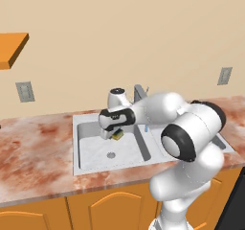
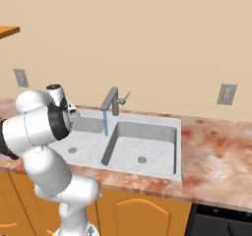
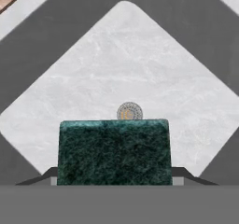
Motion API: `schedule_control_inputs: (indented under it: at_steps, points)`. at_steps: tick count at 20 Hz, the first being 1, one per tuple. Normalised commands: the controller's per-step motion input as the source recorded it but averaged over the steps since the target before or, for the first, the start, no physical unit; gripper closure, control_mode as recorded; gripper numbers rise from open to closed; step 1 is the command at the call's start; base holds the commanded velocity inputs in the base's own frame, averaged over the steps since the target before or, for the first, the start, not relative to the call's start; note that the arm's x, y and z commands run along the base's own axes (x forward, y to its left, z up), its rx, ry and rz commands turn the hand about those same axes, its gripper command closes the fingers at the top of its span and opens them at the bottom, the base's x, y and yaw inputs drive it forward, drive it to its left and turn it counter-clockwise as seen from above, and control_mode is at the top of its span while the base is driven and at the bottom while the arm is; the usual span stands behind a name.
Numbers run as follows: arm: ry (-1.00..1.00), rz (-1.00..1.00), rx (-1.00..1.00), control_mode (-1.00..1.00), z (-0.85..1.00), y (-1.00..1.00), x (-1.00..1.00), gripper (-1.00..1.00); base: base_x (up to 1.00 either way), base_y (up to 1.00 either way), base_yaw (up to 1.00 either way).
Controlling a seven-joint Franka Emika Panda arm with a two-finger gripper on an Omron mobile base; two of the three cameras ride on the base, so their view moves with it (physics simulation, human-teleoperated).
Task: Soak the sponge with water for a few seconds and then drop it inside the sink.
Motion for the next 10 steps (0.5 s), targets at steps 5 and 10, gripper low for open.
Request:
schedule_control_inputs:
  at_steps: [5,10]
  points:
    - [0.00,-0.01,0.00,-1.00,-0.14,0.00,0.33,1.00,0.00,0.00,0.00]
    - [0.00,0.00,0.00,-1.00,-0.11,0.00,0.26,1.00,0.00,0.00,0.00]
